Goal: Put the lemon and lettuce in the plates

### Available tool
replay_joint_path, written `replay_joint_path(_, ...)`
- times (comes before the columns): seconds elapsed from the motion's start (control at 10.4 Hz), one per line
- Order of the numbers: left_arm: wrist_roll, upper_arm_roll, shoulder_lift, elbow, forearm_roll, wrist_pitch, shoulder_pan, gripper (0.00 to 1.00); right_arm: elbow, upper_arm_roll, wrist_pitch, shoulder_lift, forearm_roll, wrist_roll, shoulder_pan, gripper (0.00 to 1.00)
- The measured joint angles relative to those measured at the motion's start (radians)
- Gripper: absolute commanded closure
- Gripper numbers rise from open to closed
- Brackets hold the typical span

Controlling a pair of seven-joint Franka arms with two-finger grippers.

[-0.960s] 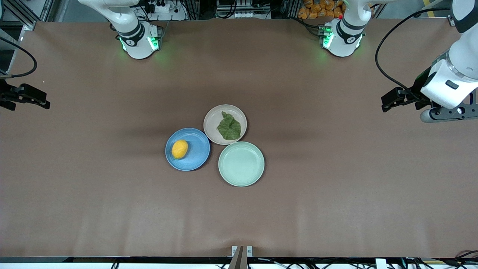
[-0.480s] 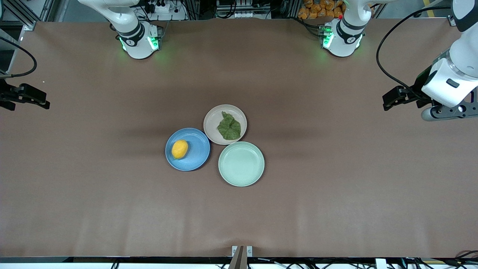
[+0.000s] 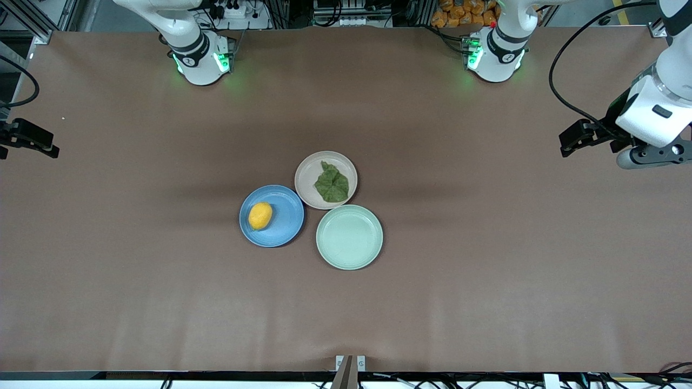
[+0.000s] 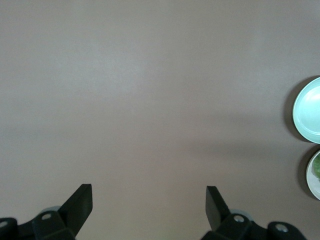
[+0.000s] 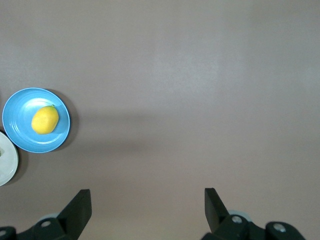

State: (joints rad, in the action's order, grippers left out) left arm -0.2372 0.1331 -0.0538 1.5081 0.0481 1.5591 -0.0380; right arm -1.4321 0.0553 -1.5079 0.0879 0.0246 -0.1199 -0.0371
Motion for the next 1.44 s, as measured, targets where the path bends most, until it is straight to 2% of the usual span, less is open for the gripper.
replay_joint_path(0.38,0.0,0.0,0.01,0.0,-0.005,0.0,0.0,0.0,0.057,0.001,0.001,-0.006,0.0,0.0,0.0,0.0)
replay_joint_path(1.44,0.004,0.005,0.01,0.0,-0.005,0.0,-0.002,0.0,0.061,0.0,-0.001,-0.004,0.0,0.0,0.0,0.0)
